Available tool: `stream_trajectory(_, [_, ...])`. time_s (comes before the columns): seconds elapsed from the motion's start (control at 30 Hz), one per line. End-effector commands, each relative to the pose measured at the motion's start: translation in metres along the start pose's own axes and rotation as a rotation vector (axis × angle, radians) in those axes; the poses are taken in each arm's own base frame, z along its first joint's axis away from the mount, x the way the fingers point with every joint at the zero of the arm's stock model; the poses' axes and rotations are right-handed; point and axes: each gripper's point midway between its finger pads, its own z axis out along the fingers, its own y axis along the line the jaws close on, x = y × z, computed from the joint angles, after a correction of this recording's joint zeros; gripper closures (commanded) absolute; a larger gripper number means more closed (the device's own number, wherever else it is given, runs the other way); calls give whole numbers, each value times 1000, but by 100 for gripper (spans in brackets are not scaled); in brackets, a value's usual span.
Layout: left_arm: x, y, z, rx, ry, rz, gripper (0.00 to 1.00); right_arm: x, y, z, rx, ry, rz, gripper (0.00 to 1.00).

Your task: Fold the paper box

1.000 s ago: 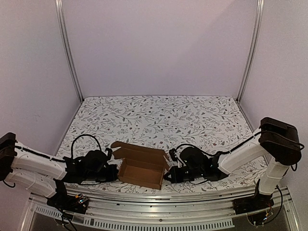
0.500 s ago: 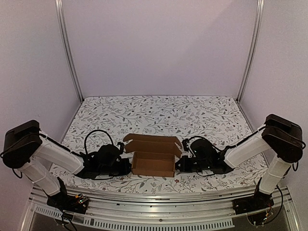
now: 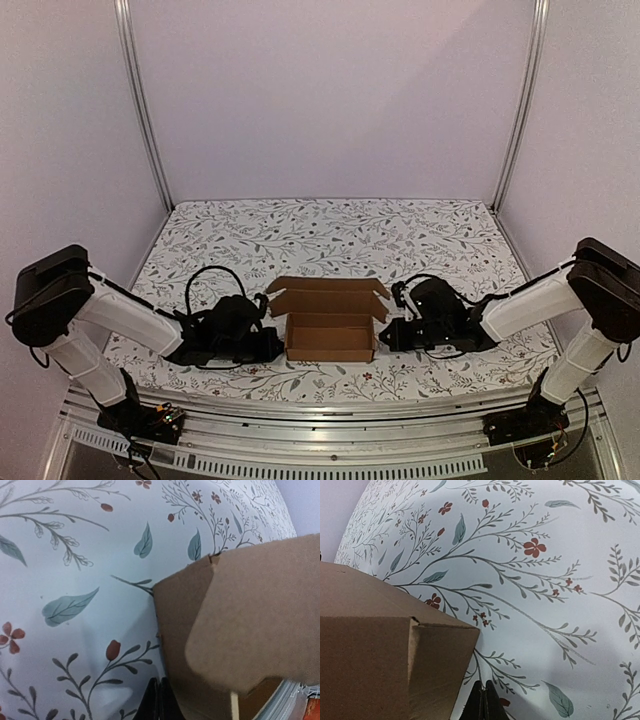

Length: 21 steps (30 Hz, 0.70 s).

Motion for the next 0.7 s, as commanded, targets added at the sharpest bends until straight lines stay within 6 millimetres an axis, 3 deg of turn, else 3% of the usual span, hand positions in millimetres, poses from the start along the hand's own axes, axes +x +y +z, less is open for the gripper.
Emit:
stream_trajectory(0.0, [13,21,-12,-102,63,51,100,3,-15,-17,70,25,-70,98])
stream_trajectory(0.17, [5,33,-33,-185,40,97,97,-5,-28,-38,167,-2,-127,98])
stream_trajectory(0.27, [-5,38,-45,-243,28,143,100,-13,-29,-53,198,-21,-164,98])
stream_trajectory(0.4, [-24,40,-54,-265,1,164,100,-34,-18,-80,207,-85,-213,97])
stream_trajectory(0.57, [-45,31,-62,-227,-34,201,100,-51,0,-106,176,-124,-271,83])
stream_trajectory(0.67, [-56,28,-69,-206,-63,215,98,-56,16,-116,120,-130,-308,80])
